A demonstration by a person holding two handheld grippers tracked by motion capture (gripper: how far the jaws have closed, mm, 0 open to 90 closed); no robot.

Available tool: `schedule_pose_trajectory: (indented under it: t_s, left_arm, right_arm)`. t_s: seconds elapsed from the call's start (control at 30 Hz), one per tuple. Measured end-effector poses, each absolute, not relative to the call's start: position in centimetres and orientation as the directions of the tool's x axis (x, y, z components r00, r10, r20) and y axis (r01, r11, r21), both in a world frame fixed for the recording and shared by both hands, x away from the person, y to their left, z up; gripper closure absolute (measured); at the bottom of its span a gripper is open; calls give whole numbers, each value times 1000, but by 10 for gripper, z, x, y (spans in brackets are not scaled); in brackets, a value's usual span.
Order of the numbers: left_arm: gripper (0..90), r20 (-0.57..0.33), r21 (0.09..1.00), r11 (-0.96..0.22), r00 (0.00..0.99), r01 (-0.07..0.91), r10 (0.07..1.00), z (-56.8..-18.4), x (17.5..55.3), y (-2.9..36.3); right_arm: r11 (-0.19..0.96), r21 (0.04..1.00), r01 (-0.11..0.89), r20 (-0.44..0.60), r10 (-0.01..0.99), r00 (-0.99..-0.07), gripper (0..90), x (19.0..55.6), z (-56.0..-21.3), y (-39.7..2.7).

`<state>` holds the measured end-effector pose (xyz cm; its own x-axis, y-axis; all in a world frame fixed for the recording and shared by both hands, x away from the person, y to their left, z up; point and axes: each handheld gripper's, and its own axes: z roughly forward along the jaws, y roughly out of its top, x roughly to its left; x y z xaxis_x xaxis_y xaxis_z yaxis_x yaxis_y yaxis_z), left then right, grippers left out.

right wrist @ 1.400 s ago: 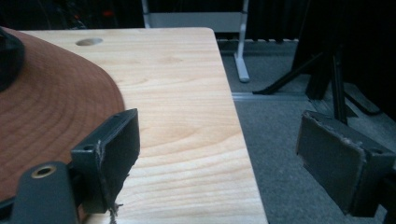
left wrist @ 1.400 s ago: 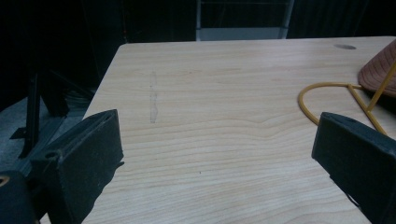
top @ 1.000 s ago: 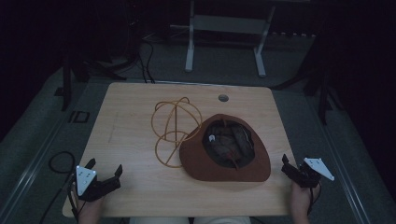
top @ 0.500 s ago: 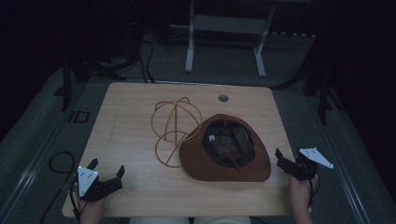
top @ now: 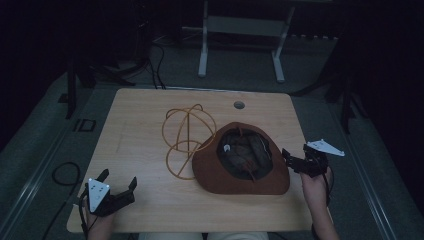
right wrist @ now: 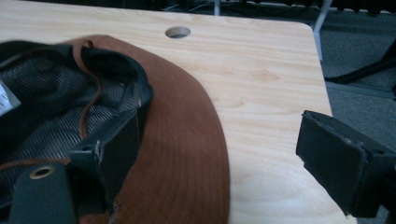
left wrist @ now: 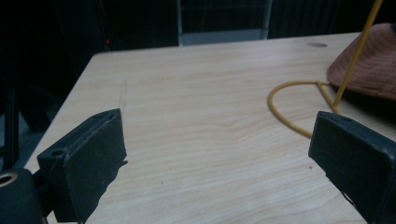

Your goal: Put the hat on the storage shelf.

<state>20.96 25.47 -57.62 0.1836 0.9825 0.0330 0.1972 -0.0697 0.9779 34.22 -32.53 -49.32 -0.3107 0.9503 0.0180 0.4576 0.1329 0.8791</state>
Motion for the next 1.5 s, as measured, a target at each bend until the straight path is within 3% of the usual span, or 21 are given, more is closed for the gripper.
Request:
schedule_pose_trajectory:
  t_s: [0.3,0.57,0.9,1.17,1.3,1.5]
  left_arm:
    - [49,-70,973,13,238,230,969,-572,208,252]
    - [49,-9,950,-69,249,305,968,-572,211,243]
    - [49,25,940,-125,301,318,953,-571,209,236]
    - [49,27,933,-140,323,332,946,-572,210,235]
    - [49,27,933,-141,326,331,945,-572,210,235]
    - [49,24,932,-138,323,334,946,-573,211,236]
  right_arm:
    - [165,863,477,33,925,-379,136,358,-478,-311]
    - [243,843,480,-2,893,-450,135,373,-473,-291]
    - [278,811,514,22,865,-501,134,401,-479,-260]
    - [373,755,539,-68,863,-501,145,420,-499,-241]
    - [405,714,571,-92,863,-497,221,431,-508,-241]
    - [420,670,612,-104,870,-482,253,440,-520,-241]
